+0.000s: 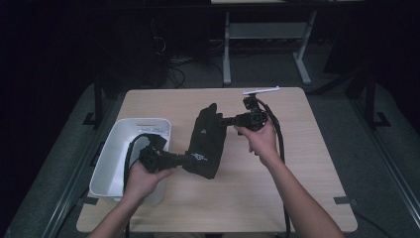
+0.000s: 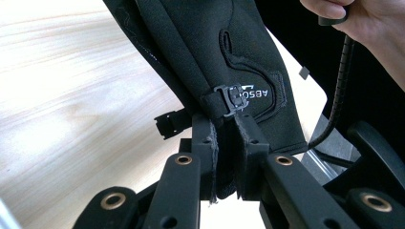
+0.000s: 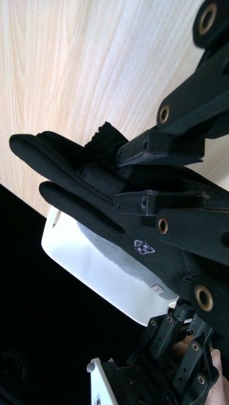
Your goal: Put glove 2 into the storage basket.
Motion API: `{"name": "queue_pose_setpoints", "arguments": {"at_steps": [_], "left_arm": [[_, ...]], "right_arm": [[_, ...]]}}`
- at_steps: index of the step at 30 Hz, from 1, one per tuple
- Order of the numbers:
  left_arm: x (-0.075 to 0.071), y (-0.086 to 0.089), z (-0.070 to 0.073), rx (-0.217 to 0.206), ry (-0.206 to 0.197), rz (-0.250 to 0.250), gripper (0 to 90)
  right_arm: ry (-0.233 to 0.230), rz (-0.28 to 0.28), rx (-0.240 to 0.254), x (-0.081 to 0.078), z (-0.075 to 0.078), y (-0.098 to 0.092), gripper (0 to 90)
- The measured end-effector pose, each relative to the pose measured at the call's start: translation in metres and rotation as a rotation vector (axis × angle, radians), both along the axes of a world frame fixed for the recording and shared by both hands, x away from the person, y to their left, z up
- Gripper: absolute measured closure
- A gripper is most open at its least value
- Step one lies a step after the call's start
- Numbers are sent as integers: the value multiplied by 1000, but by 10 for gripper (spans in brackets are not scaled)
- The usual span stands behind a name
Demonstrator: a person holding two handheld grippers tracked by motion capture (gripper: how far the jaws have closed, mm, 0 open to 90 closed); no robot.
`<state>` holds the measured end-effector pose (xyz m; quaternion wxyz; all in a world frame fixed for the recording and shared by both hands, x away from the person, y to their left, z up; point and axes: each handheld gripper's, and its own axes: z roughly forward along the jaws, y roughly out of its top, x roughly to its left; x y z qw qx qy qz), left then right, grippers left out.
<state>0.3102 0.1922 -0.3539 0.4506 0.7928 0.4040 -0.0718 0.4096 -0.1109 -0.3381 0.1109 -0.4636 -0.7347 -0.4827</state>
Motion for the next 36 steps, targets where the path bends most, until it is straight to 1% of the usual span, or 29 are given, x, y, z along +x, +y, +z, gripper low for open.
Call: {"name": "queue_pose_setpoints", "arguments": {"at_steps": [3,9,13,17,23,25,27,31,33,36], "left_arm": [[-1,6,2,-1,-7,2,812],[-3,15,4,-7,-13,24,811],[-4,21,6,-7,-17,30,811],[-5,27,7,-10,-20,36,811],[-7,41,8,-12,-22,57,811],[-8,47,7,-27,-18,67,811],[-10,52,8,-26,-22,77,811],[-12,61,9,-34,-14,95,812],[-13,65,10,-31,-18,95,811],[-14,71,14,-24,-25,104,811]], "right_arm": [[0,6,0,1,0,5,778],[-2,24,2,4,6,16,778],[-12,34,2,6,8,22,778],[-8,41,3,7,9,29,778],[-17,64,10,9,14,44,778],[-10,71,17,10,15,49,778],[-12,78,17,10,16,54,778],[-19,90,19,11,19,65,778],[-28,97,22,12,21,70,778],[-29,106,26,13,24,77,778]]}}
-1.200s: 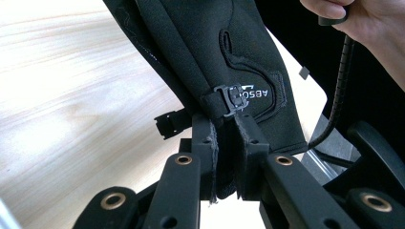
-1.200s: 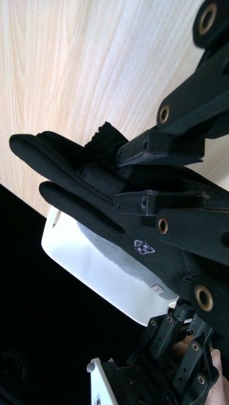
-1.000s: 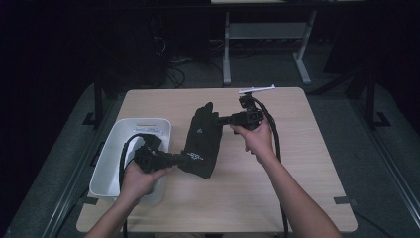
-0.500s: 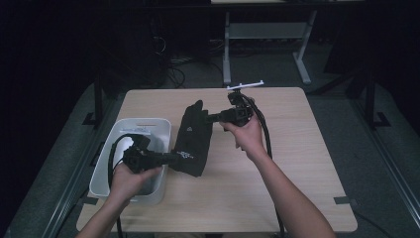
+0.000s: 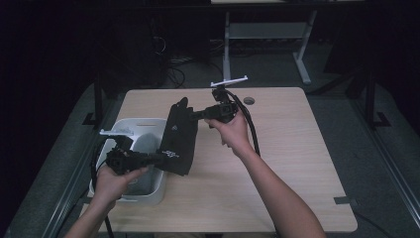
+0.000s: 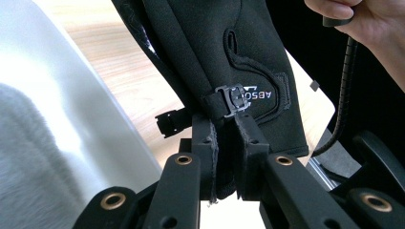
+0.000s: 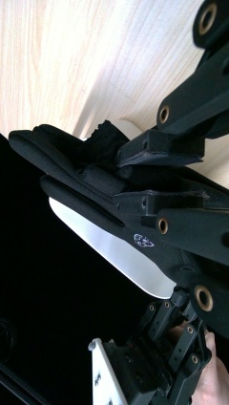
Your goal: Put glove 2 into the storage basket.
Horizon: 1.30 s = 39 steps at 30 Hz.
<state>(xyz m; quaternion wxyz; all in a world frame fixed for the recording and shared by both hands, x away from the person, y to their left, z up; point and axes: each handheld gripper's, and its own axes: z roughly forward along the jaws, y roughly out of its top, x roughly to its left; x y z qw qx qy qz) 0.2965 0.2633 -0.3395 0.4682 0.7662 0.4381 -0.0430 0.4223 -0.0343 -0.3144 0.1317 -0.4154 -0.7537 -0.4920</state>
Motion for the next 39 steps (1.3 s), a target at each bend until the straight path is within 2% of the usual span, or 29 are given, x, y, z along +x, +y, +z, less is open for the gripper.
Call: {"name": "queue_pose_setpoints", "arguments": {"at_steps": [4,22,39], "left_arm": [[-1,8,4,1,-5,12,810],[-8,34,9,14,-8,57,811],[-15,60,10,23,-5,102,811]], "right_arm": [[2,7,14,1,2,6,776],[-5,42,14,6,9,38,776],[2,78,22,9,7,68,776]]}}
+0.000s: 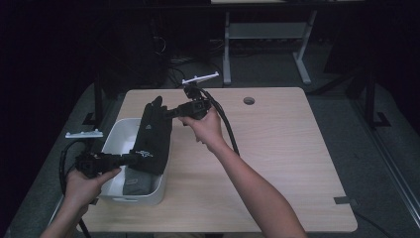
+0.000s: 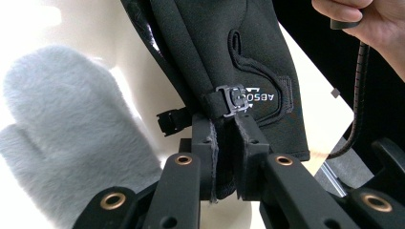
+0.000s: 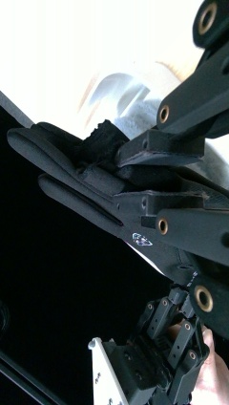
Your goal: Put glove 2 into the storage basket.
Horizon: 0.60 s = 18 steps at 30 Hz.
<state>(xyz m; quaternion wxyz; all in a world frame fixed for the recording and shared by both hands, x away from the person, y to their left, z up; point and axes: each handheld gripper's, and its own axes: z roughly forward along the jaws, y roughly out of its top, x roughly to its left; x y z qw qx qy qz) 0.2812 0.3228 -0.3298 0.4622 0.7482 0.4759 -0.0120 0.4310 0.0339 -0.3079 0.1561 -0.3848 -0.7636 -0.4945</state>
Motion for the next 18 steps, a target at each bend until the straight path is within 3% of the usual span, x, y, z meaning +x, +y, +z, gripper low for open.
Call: {"name": "queue_pose_setpoints", "arguments": {"at_steps": [18], "left_arm": [[-8,30,-12,-2,23,61,811]], "right_arm": [[27,34,1,5,-17,35,776]]}}
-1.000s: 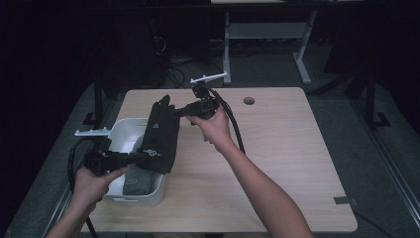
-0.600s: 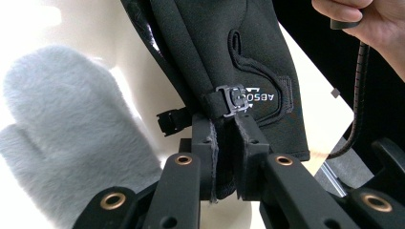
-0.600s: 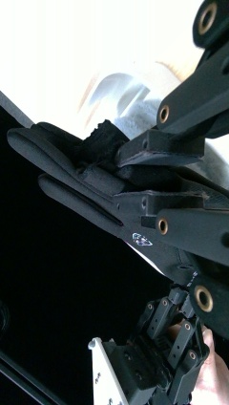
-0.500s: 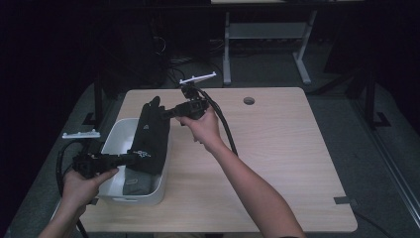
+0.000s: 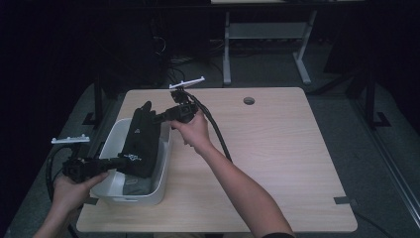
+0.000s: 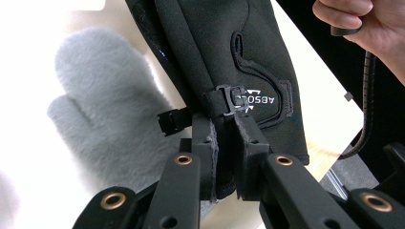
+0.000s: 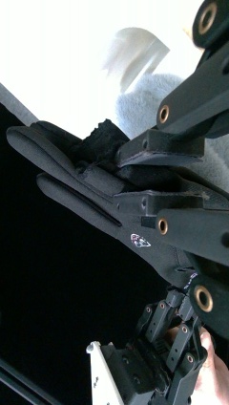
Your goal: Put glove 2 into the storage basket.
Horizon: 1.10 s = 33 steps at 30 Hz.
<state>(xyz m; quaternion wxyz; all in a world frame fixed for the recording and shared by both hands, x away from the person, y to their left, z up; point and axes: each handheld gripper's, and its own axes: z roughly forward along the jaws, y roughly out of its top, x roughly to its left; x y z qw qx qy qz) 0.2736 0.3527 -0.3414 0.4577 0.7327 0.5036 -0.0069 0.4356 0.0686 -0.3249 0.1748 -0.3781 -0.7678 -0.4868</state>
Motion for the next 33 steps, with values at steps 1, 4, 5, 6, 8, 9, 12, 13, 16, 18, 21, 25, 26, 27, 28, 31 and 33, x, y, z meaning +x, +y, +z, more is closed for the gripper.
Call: {"name": "queue_pose_setpoints", "arguments": {"at_steps": [1,4,5,6,8,9,12,13,16,18,21,25,26,27,28,31,33], "left_arm": [[-1,1,-1,-2,3,3,811],[-1,5,-5,-3,10,10,811],[-2,6,-6,-4,13,13,811],[-2,7,-7,0,14,13,811],[-3,8,-10,-1,19,17,811],[-3,10,-11,5,22,14,811],[-3,12,-16,1,34,19,810],[-3,13,-18,1,40,18,810],[-4,16,-22,2,56,21,810],[-4,17,-24,3,62,22,810],[-4,18,-29,9,71,23,809],[-3,20,-36,9,94,26,807],[-3,21,-38,10,102,26,806],[-3,22,-39,9,103,29,807],[-3,23,-40,14,108,25,806],[-4,26,-42,11,115,33,804],[-4,26,-43,5,126,37,799]], "right_arm": [[5,0,2,0,-1,2,776],[3,9,-3,1,-5,7,776],[13,9,-3,1,-5,9,776],[11,12,-7,2,-7,10,776],[12,15,-8,2,-9,14,776],[14,15,-9,2,-11,16,776],[22,23,-19,3,-16,20,776],[28,27,-21,3,-17,22,776],[34,33,-37,4,-22,26,776],[41,37,-40,4,-25,29,776],[48,41,-52,5,-30,32,775],[59,45,-61,7,-38,36,774],[60,48,-67,7,-40,38,775],[62,51,-75,7,-43,39,775],[66,52,-81,7,-45,40,774],[78,56,-96,8,-52,45,773],[76,60,-101,9,-56,47,773]]}}
